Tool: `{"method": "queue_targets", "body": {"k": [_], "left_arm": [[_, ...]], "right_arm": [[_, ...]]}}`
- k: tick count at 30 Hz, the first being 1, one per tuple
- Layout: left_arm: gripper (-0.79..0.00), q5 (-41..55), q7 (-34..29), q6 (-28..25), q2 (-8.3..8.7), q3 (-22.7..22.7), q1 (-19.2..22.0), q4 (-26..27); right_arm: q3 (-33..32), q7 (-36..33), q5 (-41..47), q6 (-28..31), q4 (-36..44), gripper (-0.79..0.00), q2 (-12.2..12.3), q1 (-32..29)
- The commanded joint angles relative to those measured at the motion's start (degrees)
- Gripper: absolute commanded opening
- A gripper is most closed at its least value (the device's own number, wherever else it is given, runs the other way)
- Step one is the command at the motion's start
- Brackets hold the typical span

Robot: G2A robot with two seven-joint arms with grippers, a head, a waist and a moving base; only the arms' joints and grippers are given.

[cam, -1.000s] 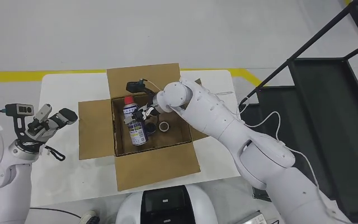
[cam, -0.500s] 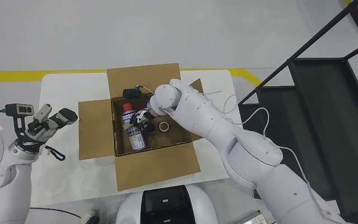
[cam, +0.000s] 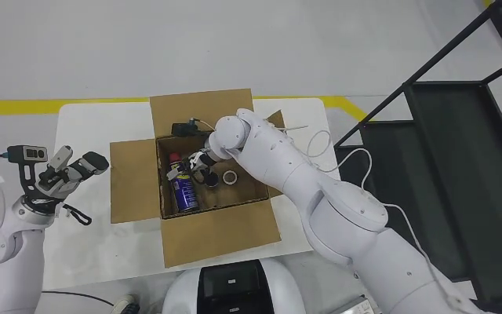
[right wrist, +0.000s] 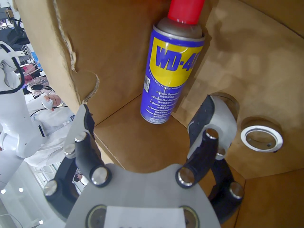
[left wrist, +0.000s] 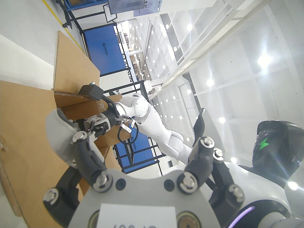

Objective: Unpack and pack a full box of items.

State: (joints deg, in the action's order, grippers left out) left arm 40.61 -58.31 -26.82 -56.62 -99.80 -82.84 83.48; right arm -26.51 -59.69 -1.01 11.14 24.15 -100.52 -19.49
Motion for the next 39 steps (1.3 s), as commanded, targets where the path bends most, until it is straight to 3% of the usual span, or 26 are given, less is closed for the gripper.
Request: {"method": "queue_targets", "body": {"k": [1,8,16,20,23,27,33,39], "left_arm": [[0.0,0.0,0.0,0.0,0.0,0.0,0.0,0.0],[0.0,-0.61,1.15,0.56,0.0,-0.16,-0.13,0.28],[0.0,-4.58,2.38,-0.83,0.44,-3.36,-0.03,-3.99],[0.0,-8.27,2.85,-1.97,0.59,-2.99,1.74,-8.83],[0.0,-10.51,4.26,-4.17,0.35,-1.02,4.27,-13.46],[0.0,-14.36,4.45,-6.27,-0.12,3.16,8.21,-18.26],[0.0,-18.43,1.7,-8.32,-0.98,9.86,12.72,-22.19],[0.0,-16.55,-0.08,-10.23,-1.41,12.3,13.05,-21.39]], "right_arm": [[-0.49,0.86,-0.33,2.31,-0.05,0.0,0.21,0.23],[-3.97,4.62,-1.0,12.13,2.58,0.0,3.11,-0.42],[-11.52,11.01,-6.45,18.12,18.14,0.0,10.64,-7.75],[-20.13,10.58,-10.61,18.24,35.17,0.0,16.46,-17.59],[-30.01,9.61,-10.01,21.66,53.56,0.0,20.82,-30.75],[-38.65,7.05,-9.75,22.5,69.11,0.0,23.9,-43.34],[-44.9,6.76,-11.26,20.51,79.87,0.0,25.9,-53.23],[-50.18,7.54,-10.24,19.59,84.12,0.0,27.24,-59.22]]}}
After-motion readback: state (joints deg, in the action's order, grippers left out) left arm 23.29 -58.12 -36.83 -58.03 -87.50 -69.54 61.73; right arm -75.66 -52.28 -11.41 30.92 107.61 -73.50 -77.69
